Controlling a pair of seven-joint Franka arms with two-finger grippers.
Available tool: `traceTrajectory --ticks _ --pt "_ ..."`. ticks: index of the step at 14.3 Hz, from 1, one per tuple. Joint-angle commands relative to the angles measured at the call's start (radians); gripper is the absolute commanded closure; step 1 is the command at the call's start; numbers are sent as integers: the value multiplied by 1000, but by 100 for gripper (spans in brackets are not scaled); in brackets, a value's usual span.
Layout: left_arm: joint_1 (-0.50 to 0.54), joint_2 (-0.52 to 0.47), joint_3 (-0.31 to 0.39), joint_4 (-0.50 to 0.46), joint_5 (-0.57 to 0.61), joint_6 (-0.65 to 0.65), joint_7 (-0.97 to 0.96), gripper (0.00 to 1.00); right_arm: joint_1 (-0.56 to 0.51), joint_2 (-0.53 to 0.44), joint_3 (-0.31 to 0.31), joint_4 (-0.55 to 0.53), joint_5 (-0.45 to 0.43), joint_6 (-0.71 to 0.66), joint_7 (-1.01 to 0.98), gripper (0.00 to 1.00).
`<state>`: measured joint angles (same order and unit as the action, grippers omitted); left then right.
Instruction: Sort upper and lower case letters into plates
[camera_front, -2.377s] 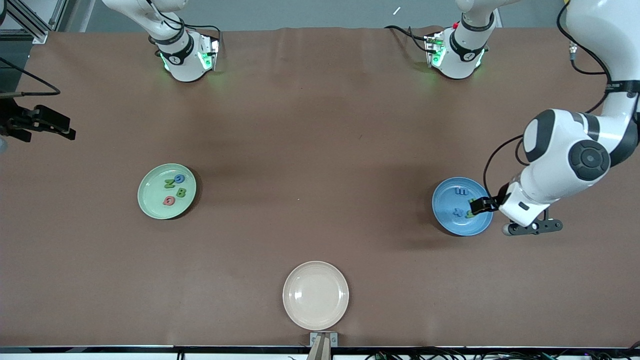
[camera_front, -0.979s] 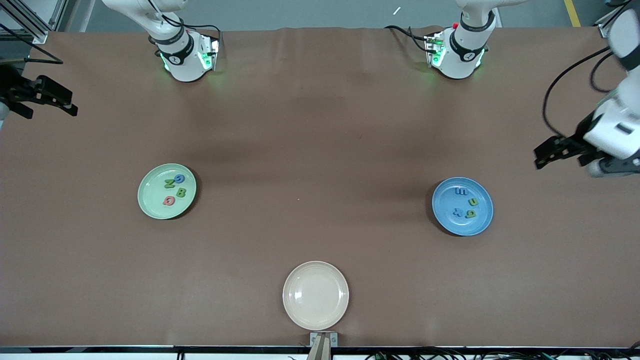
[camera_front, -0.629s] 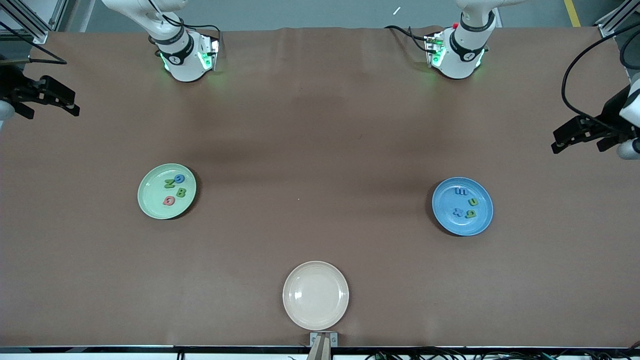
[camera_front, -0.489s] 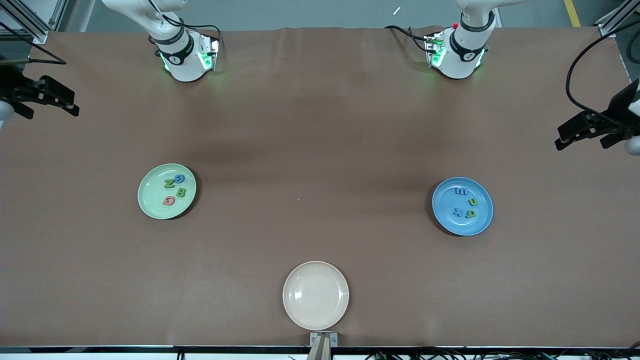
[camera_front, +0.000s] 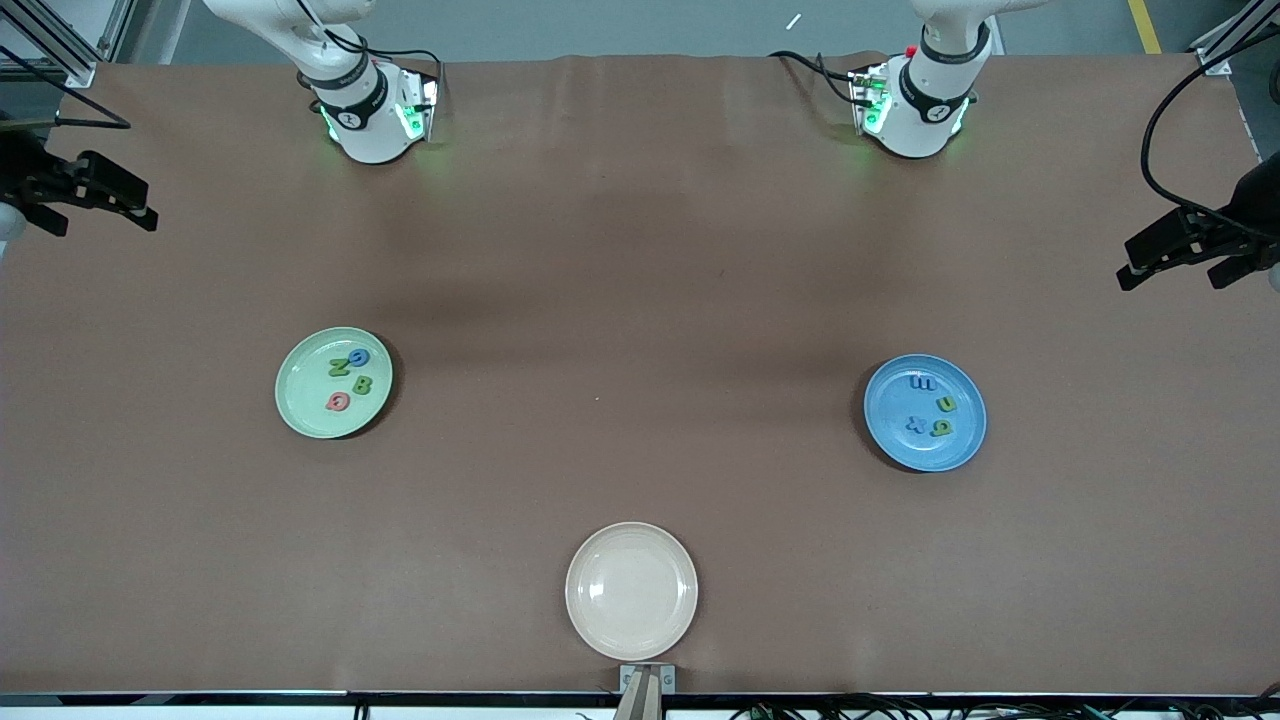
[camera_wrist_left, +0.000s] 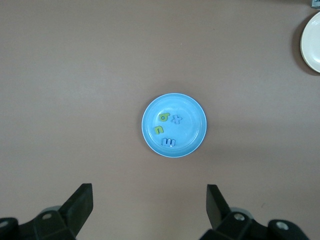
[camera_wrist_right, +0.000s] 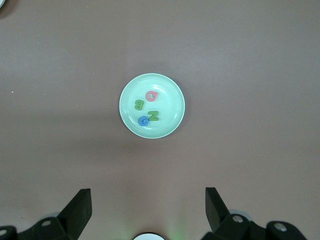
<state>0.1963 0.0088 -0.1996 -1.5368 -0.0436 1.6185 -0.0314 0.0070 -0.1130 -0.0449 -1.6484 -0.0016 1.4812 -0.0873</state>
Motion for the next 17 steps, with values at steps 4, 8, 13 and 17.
traceTrajectory --ticks 4,8,13,17 --pt "18 -9 -11 4 -16 -20 4 0 -1 -36 -1 -39 28 -1 31 0" --pt "9 -3 2 3 -18 -20 2 0 -1 -37 -1 -39 41 -1 55 0" --pt "-217 0 222 -2 -15 -20 2 0 -1 -36 -3 -37 41 5 52 0" --pt "-259 -4 239 3 -15 -20 2 0 -2 -36 -3 -37 41 11 50 0"
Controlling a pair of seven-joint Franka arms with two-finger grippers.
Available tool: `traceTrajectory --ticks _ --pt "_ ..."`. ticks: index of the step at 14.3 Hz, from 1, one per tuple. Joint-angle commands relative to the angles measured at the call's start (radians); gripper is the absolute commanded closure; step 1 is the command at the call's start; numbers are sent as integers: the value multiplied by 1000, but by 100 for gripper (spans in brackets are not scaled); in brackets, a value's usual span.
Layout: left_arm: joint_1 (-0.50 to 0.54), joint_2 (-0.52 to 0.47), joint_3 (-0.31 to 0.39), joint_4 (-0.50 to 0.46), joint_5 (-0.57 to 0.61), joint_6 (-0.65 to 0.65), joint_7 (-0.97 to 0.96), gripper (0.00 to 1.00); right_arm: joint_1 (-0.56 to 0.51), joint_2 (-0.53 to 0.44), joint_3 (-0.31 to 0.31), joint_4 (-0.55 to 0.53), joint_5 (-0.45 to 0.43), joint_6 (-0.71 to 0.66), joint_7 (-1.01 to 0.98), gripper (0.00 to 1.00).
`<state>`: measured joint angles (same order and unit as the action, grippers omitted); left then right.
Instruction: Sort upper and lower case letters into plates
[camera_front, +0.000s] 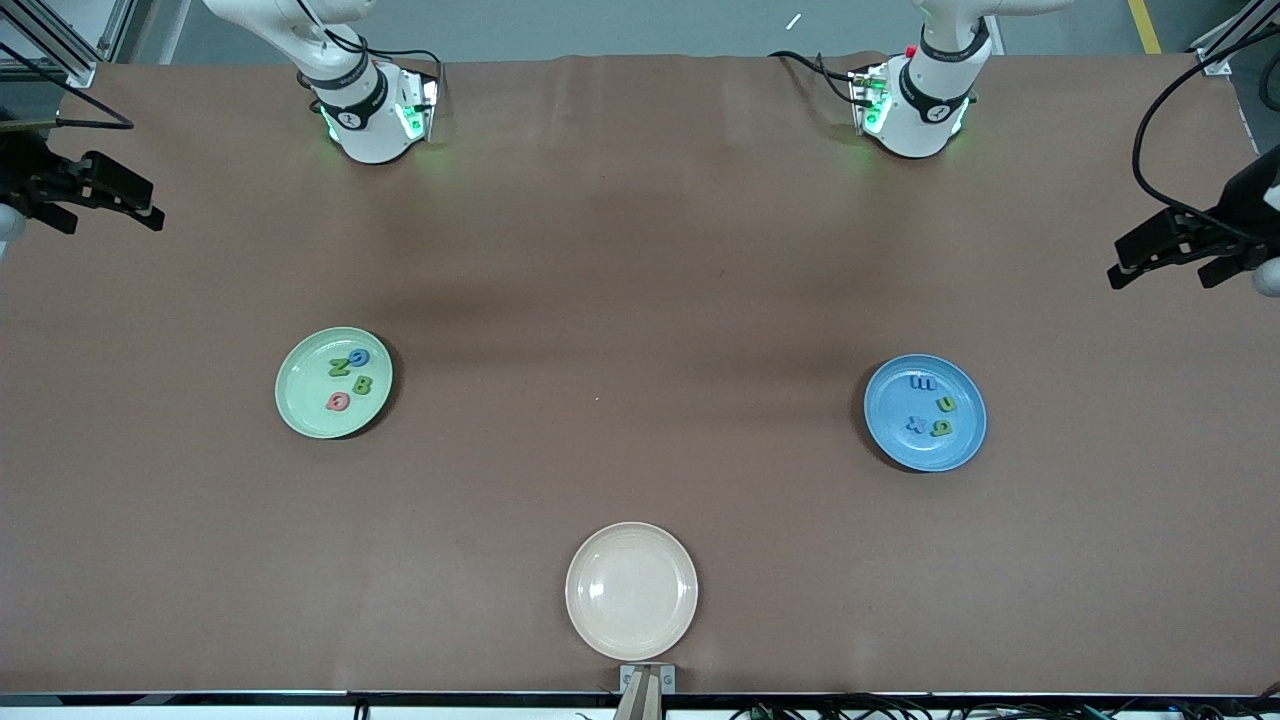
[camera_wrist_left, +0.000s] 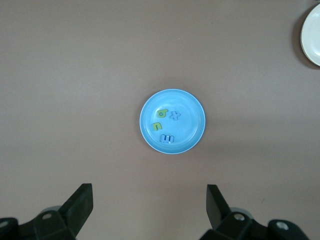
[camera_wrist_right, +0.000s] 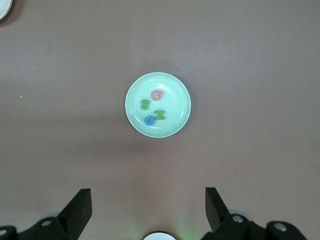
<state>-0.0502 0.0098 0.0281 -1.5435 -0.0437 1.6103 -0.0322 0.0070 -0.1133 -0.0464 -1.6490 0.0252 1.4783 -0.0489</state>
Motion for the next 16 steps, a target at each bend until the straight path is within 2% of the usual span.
traceTrajectory --ticks 1,16 --pt "-7 -7 9 10 -15 -12 5 0 -2 -36 -1 -37 13 14 11 0" --pt "-2 -13 9 13 -13 -13 11 0 -15 -34 -1 -35 13 14 7 0"
